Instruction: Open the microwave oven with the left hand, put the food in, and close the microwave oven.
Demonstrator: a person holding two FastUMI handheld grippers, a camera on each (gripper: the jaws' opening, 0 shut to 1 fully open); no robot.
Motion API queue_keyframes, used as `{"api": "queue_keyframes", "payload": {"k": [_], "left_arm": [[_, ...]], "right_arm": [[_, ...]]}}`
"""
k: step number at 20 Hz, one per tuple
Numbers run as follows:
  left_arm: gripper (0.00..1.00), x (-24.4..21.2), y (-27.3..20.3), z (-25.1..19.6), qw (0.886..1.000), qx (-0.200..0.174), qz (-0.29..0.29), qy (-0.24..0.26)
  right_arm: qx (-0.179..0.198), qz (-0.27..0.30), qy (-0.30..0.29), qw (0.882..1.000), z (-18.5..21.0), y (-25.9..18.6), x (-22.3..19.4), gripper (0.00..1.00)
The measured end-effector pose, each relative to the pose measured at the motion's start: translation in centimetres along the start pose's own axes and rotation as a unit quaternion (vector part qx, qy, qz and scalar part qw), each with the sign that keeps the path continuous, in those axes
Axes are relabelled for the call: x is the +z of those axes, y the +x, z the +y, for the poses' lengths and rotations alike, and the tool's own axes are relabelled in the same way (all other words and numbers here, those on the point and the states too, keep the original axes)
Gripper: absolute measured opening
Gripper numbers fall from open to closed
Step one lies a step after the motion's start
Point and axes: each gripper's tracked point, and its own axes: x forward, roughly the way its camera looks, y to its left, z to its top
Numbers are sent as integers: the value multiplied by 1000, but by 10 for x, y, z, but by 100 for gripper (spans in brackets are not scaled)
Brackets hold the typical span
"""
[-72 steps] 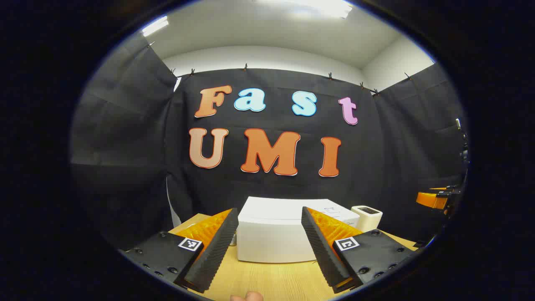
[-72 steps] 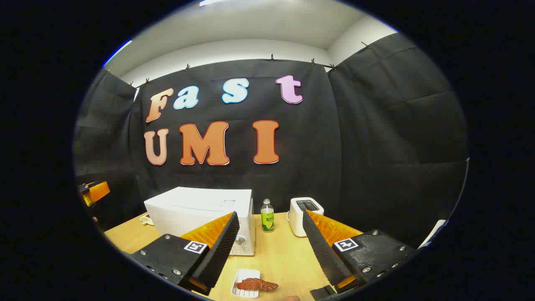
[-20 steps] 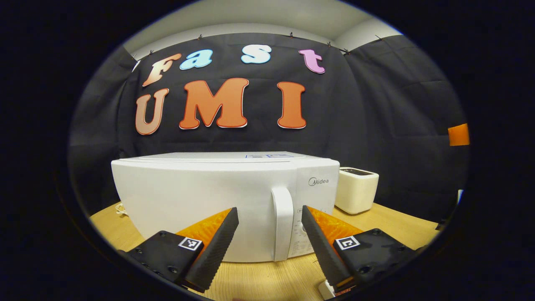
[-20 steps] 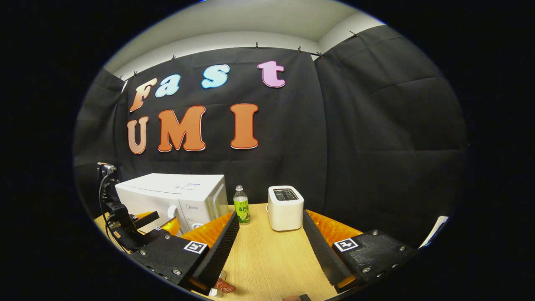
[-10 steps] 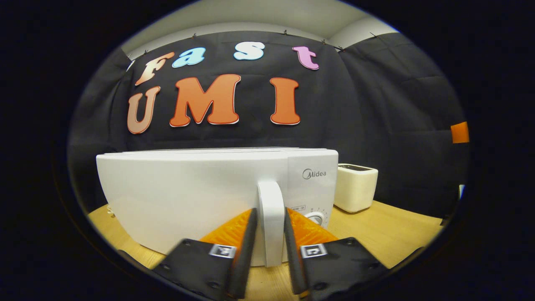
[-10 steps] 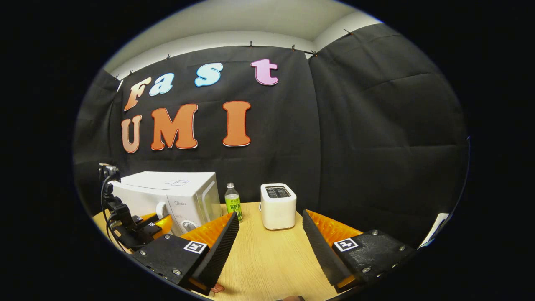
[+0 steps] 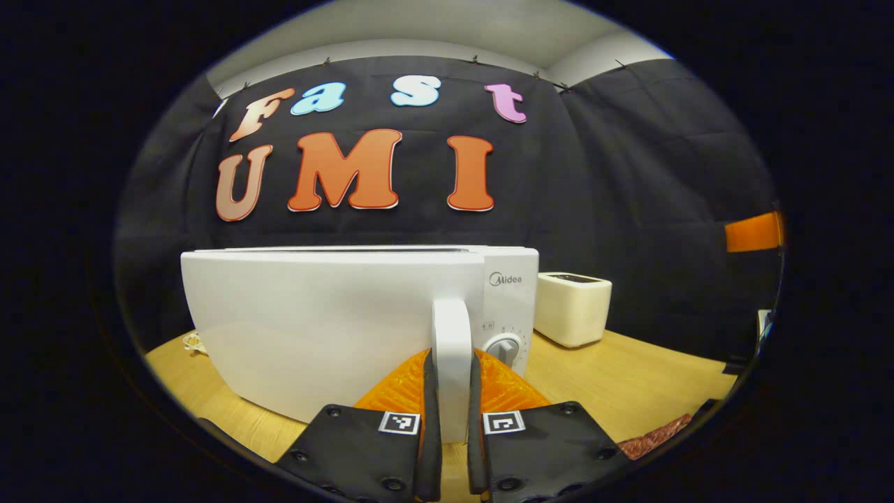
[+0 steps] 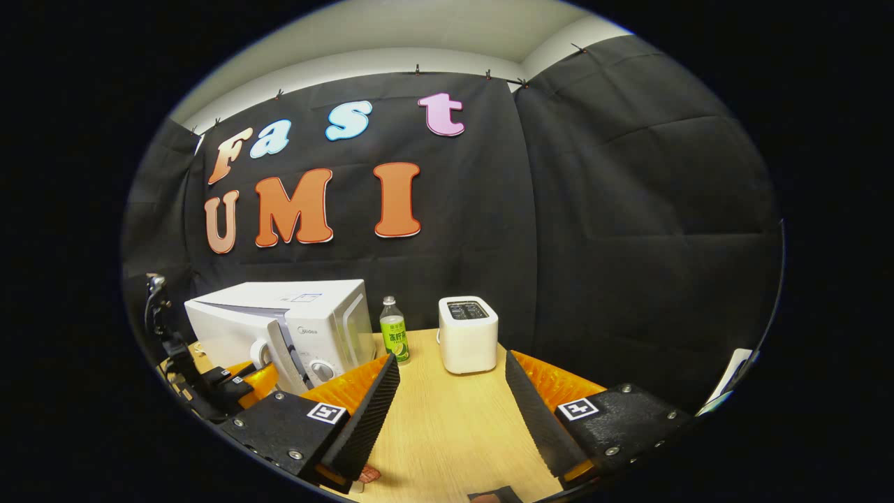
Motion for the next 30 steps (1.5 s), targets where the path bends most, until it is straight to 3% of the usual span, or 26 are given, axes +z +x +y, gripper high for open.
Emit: {"api": "queue_keyframes", "payload": {"k": [1, 2, 3, 6, 8, 9, 12, 16, 19, 21, 22, 26, 30], "left_arm": [[14, -2, -12, 1, 1000, -18, 0, -2], [25, -3, -29, 3, 999, -34, -1, -8], [20, -4, -47, 5, 999, -48, -1, -15], [20, -2, -93, 17, 997, -77, 6, -8], [24, -2, -118, 27, 996, -85, 9, -4], [24, -1, -130, 34, 996, -86, 10, -4], [24, 0, -161, 52, 997, -81, 10, 3], [33, -10, -201, 79, 998, -51, 28, 29], [72, -13, -239, 108, 999, -27, 26, 38], [66, -10, -266, 135, 999, -4, 21, 24], [72, -11, -276, 152, 1000, 12, 22, 15], [73, -7, -307, 227, 996, 84, 26, -31], [74, 15, -328, 281, 990, 140, 11, -13]], "right_arm": [[5, 1, 2, 1000, 4, -3, 0, 94], [9, 1, 0, 1000, 9, -6, 0, 94], [11, 0, -4, 1000, 13, -9, 0, 94], [20, -2, -9, 1000, 27, -18, 0, 95], [30, -3, -8, 1000, 39, -24, 1, 99], [35, -4, -8, 999, 44, -27, 2, 94], [49, -5, -10, 999, 63, -33, 2, 95], [71, 1, -13, 997, 90, -44, -4, 95], [84, 1, -19, 996, 106, -54, -7, 95], [91, 4, -20, 996, 113, -58, -11, 95], [93, 6, -19, 995, 117, -60, -13, 95], [103, 18, -19, 994, 126, -68, -27, 95], [99, 27, -19, 995, 123, -71, -39, 95]]}}
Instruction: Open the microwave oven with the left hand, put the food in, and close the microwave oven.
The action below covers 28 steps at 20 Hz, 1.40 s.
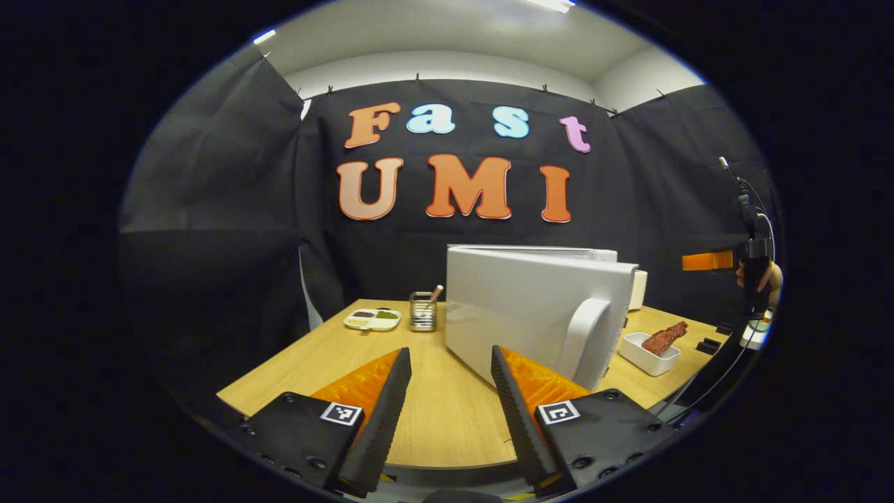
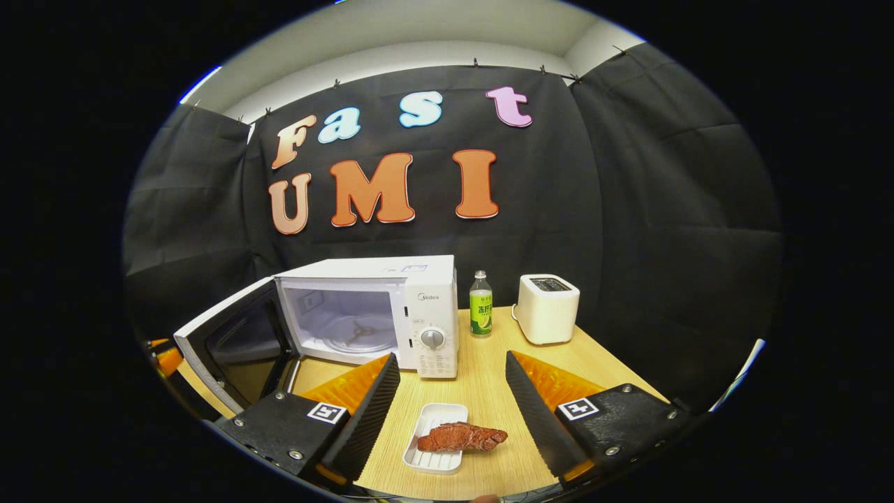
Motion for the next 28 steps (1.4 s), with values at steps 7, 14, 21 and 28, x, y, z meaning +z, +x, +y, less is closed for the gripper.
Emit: {"api": "queue_keyframes", "payload": {"k": [7, 14, 21, 28], "left_arm": [[100, 36, 13, 50, 998, 54, -22, -15], [97, 39, 34, 61, 997, 67, -19, -19], [97, 28, 57, 76, 996, 81, -11, -22], [100, 16, 70, 78, 996, 86, 1, -19]], "right_arm": [[-15, 7, 74, 997, -21, 1, -20, 95], [-34, 46, 221, 974, -39, 17, -76, 95], [-57, 104, 308, 944, -41, 32, -137, 81], [-42, 94, 392, 914, -39, 37, -145, 27]]}}
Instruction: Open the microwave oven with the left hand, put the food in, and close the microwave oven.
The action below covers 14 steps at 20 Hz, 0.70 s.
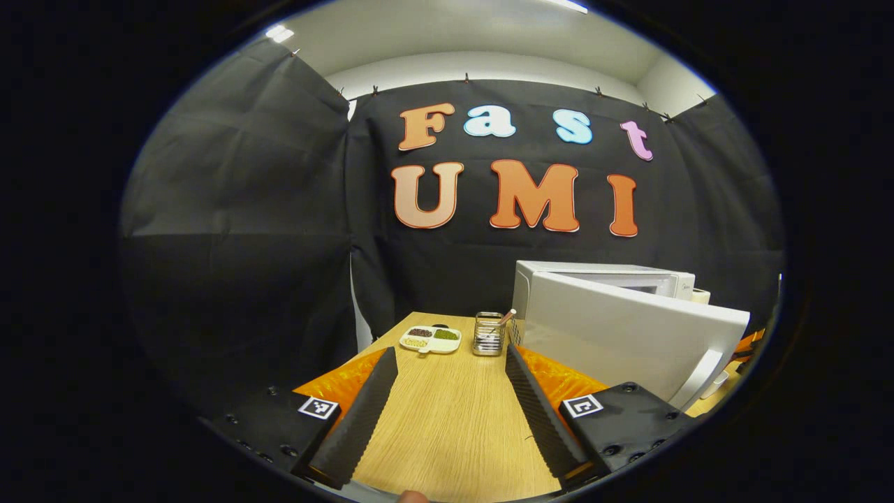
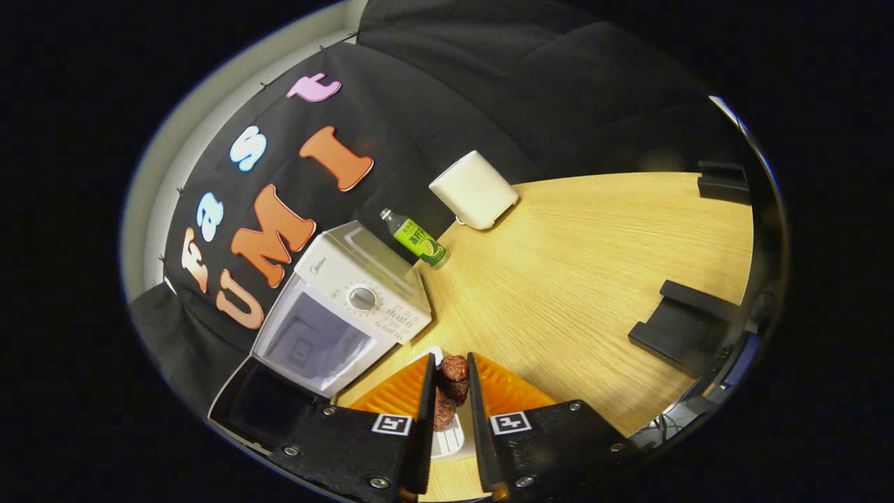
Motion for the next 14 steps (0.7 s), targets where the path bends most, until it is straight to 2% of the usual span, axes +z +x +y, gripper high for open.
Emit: {"api": "queue_keyframes", "payload": {"k": [1, 2, 5, 6, 10, 13, 14], "left_arm": [[100, 0, 1, -1, 1000, -1, 0, -1], [100, -1, 1, -2, 1000, -4, 0, -2], [100, -2, 2, -3, 1000, -7, -1, -5], [97, -2, 2, -2, 1000, -8, -2, -6], [100, -2, 0, -3, 1000, -14, -5, -5], [97, -1, -2, -3, 1000, -16, -10, 4], [100, 1, -3, -4, 1000, -17, -11, 5]], "right_arm": [[12, -1, 13, 1000, 6, -1, 1, 24], [18, 1, 28, 999, 12, -1, 2, 17], [14, -8, 14, 1000, 18, 0, 10, 9], [17, -18, 4, 1000, 24, -4, 17, 6], [36, -46, -18, 998, 58, -18, 44, 6], [59, -51, -19, 997, 92, -19, 49, 6], [68, -48, -22, 996, 103, -19, 46, 6]]}}
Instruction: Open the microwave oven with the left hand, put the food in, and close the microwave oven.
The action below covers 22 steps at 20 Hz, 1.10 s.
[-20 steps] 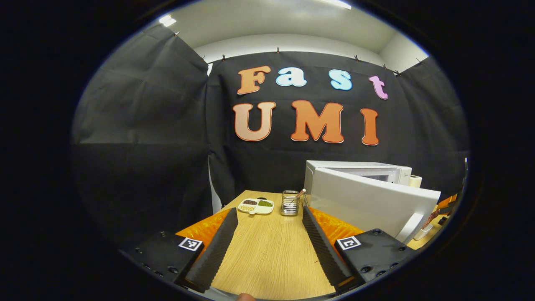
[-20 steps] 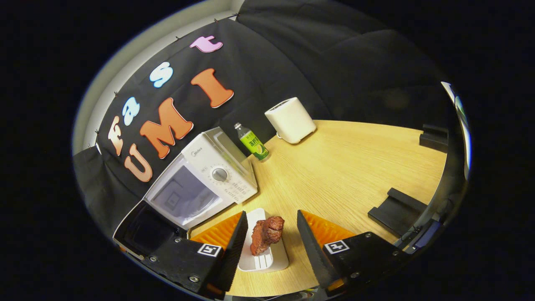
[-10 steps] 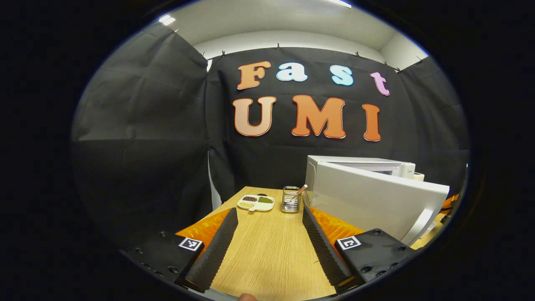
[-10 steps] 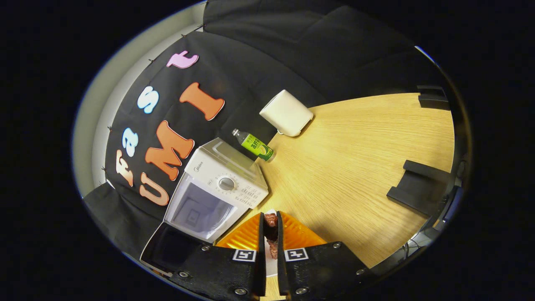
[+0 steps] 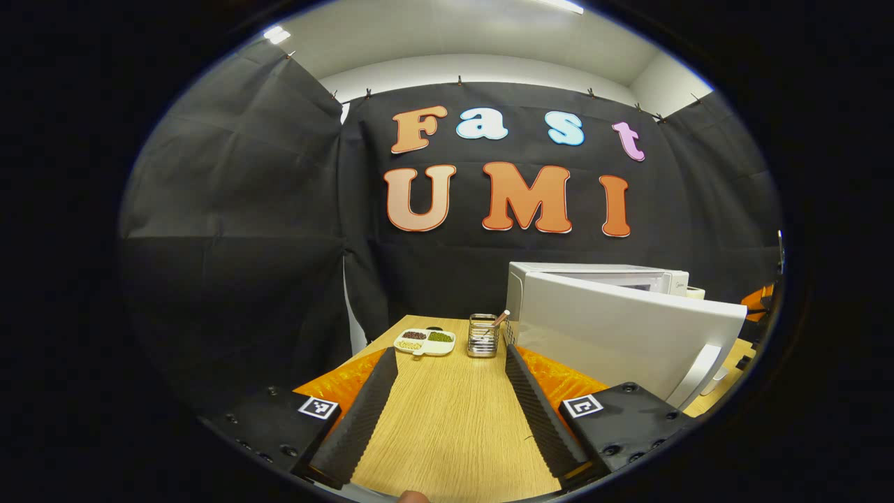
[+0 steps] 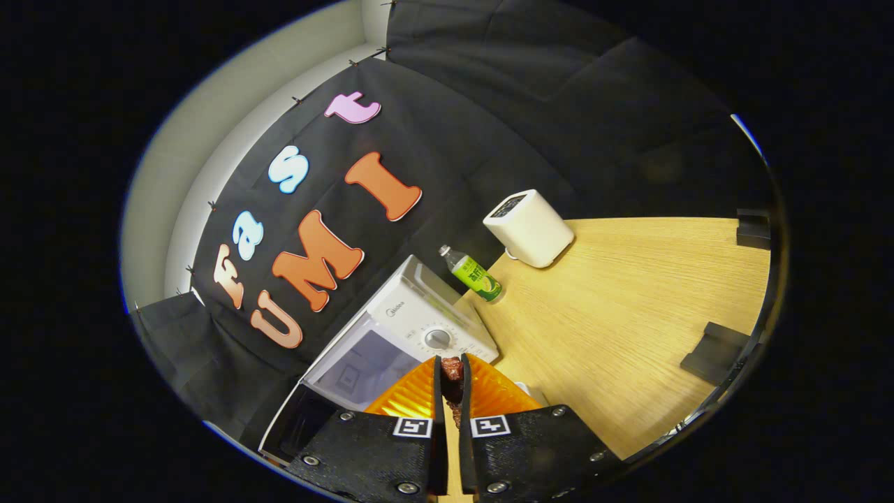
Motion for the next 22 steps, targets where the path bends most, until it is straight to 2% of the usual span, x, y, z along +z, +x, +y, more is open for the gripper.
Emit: {"api": "queue_keyframes", "payload": {"k": [9, 11, 12, 13, 15, 19, 20, 22], "left_arm": [[97, -5, -5, -15, 1000, -21, 5, 7], [100, -6, -6, -15, 1000, -21, 5, 2], [97, -3, -7, -18, 1000, -25, 2, -3], [100, -4, -8, -19, 1000, -28, 2, -4], [97, -4, -7, -16, 1000, -25, 0, -1], [97, -7, -2, -11, 1000, -23, 2, -1], [100, -9, -1, -8, 1000, -22, 3, 0], [97, -13, 1, -4, 1000, -19, 9, 3]], "right_arm": [[80, 32, 11, 996, 104, 48, -45, 6], [87, 41, 5, 995, 121, 65, -61, 6], [91, 46, 4, 995, 130, 72, -68, 6], [94, 51, 5, 994, 138, 80, -76, 6], [97, 56, 15, 994, 151, 95, -89, 6], [94, 53, 22, 994, 169, 128, -110, 6], [94, 51, 26, 994, 173, 135, -115, 6], [91, 49, 31, 994, 177, 154, -122, 6]]}}
